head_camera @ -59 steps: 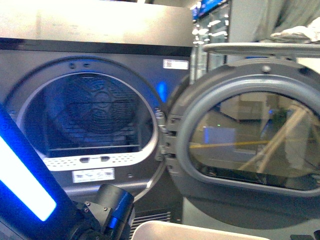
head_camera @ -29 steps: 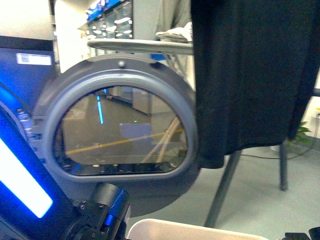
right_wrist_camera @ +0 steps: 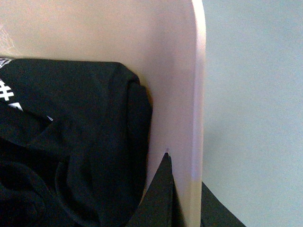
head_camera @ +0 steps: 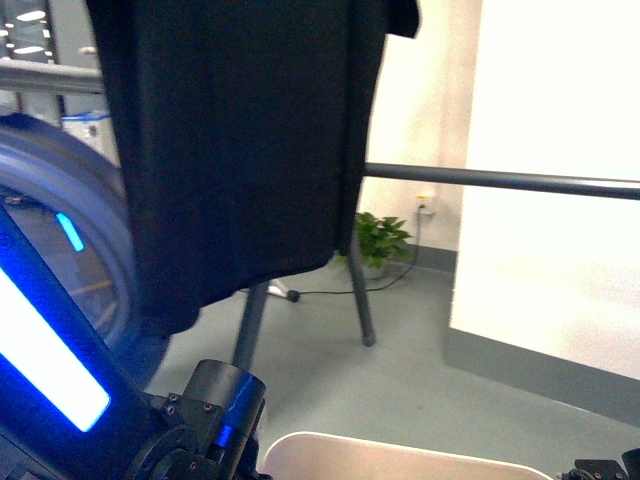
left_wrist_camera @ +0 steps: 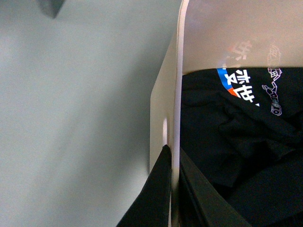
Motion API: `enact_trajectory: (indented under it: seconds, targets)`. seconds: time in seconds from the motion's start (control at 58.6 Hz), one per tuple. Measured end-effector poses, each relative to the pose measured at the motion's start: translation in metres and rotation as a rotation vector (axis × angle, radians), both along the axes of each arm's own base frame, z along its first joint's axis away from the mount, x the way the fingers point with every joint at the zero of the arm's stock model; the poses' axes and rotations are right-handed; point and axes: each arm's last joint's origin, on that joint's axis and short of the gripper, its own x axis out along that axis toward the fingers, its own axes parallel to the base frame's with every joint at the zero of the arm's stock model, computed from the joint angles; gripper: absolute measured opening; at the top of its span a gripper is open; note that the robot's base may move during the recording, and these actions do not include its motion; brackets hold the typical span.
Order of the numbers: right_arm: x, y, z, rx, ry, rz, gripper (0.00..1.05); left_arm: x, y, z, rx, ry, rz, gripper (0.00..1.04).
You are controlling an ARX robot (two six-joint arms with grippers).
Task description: Move hamper under clothes hanger
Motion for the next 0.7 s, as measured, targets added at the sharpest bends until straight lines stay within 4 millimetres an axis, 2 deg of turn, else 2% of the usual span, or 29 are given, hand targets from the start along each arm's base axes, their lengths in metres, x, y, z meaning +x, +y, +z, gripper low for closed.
enact_trajectory:
  seconds: [0.341,0.512,0.699]
  targets:
    - [0.001,-0.001,0.001,-0.002,-0.004,-0.002,0.02,0.0,-0.001,0.001,-0.001,-0.002,-0.001,0.04]
    - [-0.001,-0.011,0.001,-0.018,-0.001,-0.041,0.02,-0.004,-0.014,0.0,-0.012,0.002,-0.041,0.04]
    - [0.0,0.0,0.001,-0.001,-0.003,0.0,0.02,0.0,-0.001,0.001,0.0,-0.002,0.0,0.04]
